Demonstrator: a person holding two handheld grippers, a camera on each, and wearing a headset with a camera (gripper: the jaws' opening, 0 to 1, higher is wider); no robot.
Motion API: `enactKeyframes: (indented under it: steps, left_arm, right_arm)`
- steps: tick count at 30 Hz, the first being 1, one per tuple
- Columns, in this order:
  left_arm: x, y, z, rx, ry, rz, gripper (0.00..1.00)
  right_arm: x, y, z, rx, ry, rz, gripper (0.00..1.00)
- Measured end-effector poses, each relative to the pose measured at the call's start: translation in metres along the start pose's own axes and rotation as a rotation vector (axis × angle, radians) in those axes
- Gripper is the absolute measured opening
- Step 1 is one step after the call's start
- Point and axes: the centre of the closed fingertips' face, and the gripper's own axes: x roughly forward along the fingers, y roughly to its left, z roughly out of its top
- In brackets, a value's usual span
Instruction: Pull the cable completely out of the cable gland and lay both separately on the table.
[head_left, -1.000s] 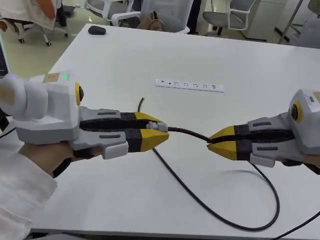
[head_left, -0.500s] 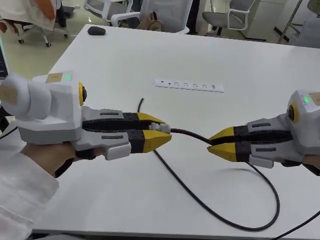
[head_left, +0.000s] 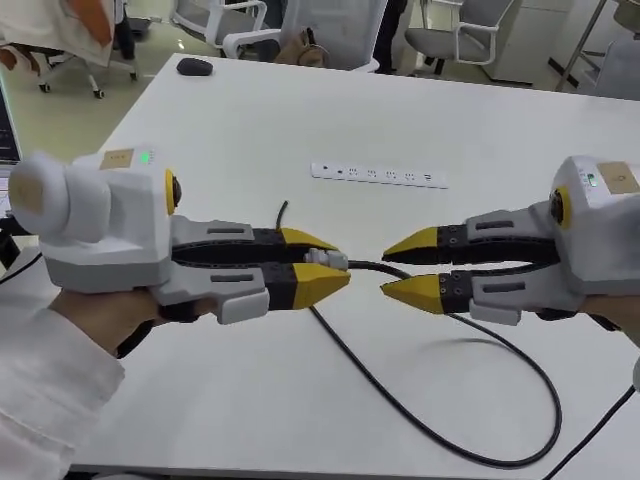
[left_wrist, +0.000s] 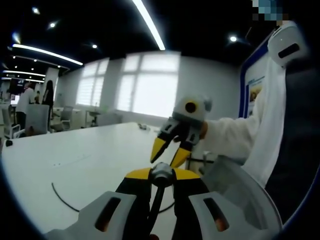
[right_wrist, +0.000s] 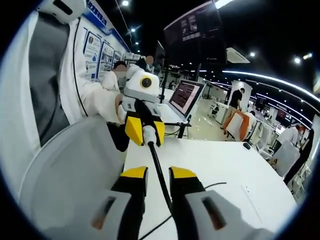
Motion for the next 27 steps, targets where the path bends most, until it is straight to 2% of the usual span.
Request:
enactKeyframes:
  steps: [1, 4, 7, 12, 27]
  left_arm:
    - [0.001, -0.001, 0.000, 0.002, 0.000, -0.002, 0.17]
    - [0.002, -0.003, 0.001, -0.001, 0.002, -0.009, 0.17]
    - [0.003, -0.004, 0.000, 0.000, 0.006, -0.015, 0.17]
    - [0.005, -0.006, 0.002, -0.003, -0.001, -0.024, 0.17]
    - [0.012, -0.008, 0.002, -0.018, -0.008, -0.043, 0.17]
  right_arm:
    - [0.002, 0.001, 0.004, -0.004, -0.013, 0.010, 0.16]
    - [0.006, 0.001, 0.005, -0.030, 0.008, 0.019, 0.14]
    - [0.007, 0.002, 0.007, -0.039, 0.002, 0.027, 0.11]
    - [0.010, 0.007, 0.003, -0.032, 0.019, 0.051, 0.07]
    - [0.004, 0.006, -0.001, -0.035, 0.022, 0.033, 0.05]
